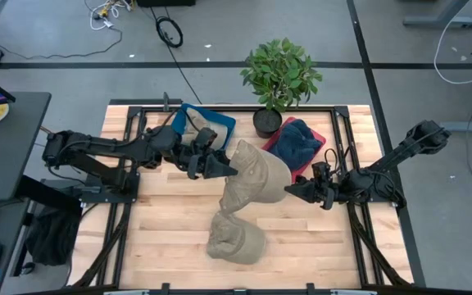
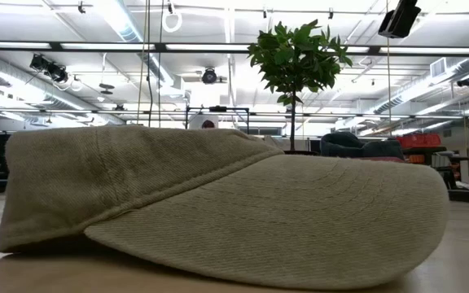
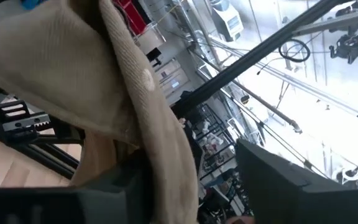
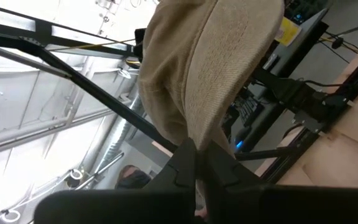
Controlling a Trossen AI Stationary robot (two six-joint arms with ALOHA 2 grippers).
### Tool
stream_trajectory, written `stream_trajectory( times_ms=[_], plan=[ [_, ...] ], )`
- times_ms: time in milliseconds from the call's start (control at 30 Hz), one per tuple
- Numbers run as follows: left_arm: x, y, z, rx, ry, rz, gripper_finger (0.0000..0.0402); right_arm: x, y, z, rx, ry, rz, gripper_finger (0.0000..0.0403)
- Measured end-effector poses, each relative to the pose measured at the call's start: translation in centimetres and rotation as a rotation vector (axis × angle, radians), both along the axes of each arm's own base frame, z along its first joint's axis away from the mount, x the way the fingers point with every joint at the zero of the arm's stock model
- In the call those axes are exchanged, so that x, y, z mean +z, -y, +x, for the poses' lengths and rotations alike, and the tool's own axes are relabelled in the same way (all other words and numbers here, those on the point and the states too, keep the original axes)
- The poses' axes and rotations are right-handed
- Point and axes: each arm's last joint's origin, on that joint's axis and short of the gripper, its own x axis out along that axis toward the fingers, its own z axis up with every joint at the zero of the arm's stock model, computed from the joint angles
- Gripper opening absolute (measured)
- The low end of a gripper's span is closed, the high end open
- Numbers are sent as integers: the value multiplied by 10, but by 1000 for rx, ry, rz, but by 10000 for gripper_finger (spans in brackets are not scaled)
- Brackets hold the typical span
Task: Pick & Place hat
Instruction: Put the right brown cap into the blue bin
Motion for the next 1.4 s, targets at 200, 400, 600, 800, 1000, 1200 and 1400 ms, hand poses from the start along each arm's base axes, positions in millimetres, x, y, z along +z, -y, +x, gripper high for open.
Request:
stream_trajectory(
  times_ms=[200,400,600,800,1000,1200,1400],
  plan=[
    [-5,0,1,1,-44,29,118,0,0,0,-1,-2,-1,4],
    [-6,-2,1,27,-38,71,15,0,0,0,-2,-4,-1,4],
    [-6,-6,1,-4,-40,69,8,0,0,0,14,-3,25,26],
    [-6,-7,1,-59,-39,79,7,0,-3,-1,116,4,84,134],
    [-6,-14,1,-83,-39,88,7,1,-7,-2,214,8,113,238],
    [-4,-27,-2,-99,-33,101,7,1,-14,-5,310,4,150,288],
    [-5,-46,-5,-114,-63,92,6,-1,-21,-9,354,-16,153,293]
  ],
)
